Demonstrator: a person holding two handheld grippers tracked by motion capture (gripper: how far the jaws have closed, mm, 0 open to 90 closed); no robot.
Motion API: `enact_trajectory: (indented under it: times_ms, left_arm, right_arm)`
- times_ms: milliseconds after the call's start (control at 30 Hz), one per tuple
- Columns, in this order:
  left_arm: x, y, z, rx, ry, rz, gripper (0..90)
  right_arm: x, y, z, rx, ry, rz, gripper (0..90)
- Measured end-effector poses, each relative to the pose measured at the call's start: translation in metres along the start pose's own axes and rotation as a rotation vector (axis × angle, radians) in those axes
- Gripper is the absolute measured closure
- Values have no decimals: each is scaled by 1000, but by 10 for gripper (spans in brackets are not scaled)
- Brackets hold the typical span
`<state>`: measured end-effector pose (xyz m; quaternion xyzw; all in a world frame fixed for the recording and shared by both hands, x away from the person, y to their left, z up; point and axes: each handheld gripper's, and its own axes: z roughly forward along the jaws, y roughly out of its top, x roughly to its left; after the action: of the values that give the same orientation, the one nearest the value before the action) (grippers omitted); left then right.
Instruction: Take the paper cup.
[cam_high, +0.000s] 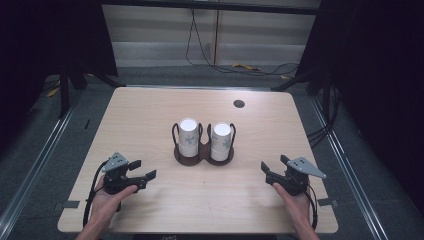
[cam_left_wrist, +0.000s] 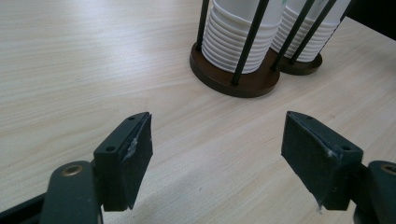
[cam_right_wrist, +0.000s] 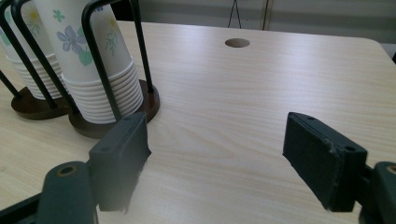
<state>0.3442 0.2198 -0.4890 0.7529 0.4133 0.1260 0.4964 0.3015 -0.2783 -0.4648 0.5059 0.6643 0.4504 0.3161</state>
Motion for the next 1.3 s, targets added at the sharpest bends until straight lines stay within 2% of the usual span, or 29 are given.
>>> enact_trajectory:
  times_ms: [300,367,533,600,667,733,833,900,1067,1133,1167,1300]
  left_arm:
    - [-1,2,1,17,-13,-5,245]
    - [-2,3,2,31,-9,7,243]
    - [-2,6,4,29,-11,3,239]
    - [-4,8,5,28,-15,23,228]
    - [-7,10,5,26,-18,44,165]
    - [-10,11,4,24,-23,71,159]
    - [-11,13,1,2,-24,45,159]
    - [-12,14,-1,-2,-5,66,161]
    - [-13,19,-4,-24,-7,72,232]
    - [-11,22,-5,-50,-56,43,246]
    - [-10,24,-6,-52,-71,34,282]
    - [-11,32,-9,-57,-59,60,361]
  right_arm:
    - [-2,-1,2,26,17,10,239]
    - [-2,-1,3,30,24,10,239]
    - [-1,-1,4,42,36,4,240]
    - [0,-2,4,47,44,0,241]
    - [2,-2,1,50,49,-3,241]
    - [4,-1,-1,48,48,-10,241]
    - [5,0,-2,50,51,-6,241]
    - [7,1,-3,51,52,-13,246]
    - [13,1,1,63,79,-25,260]
    - [14,1,2,61,81,-26,261]
    - [15,1,2,67,87,-27,261]
    - [16,1,4,76,107,-33,267]
